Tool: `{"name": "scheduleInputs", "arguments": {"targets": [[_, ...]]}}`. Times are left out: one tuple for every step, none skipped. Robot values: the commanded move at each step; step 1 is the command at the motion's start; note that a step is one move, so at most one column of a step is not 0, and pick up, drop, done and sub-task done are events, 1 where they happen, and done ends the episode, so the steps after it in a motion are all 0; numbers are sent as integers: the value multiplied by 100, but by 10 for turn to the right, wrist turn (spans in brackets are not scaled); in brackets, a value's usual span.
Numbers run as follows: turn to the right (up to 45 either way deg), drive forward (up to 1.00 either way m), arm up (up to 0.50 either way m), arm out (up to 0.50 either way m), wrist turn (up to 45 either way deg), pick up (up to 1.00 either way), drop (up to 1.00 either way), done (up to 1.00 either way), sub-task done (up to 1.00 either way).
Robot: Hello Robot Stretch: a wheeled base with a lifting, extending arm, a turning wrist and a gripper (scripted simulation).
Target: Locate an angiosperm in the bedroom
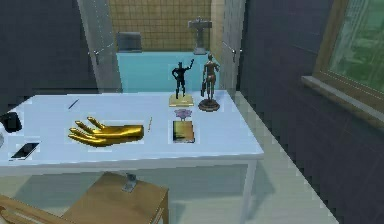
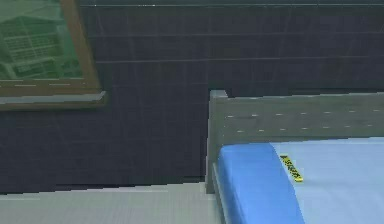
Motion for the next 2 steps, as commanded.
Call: {"name": "scheduleInputs", "arguments": {"targets": [[0, 30, 0, 0, 0, 0, 0, 0, 0], [0, 0, 0, 0, 0, 0, 0, 100, 0]]}}
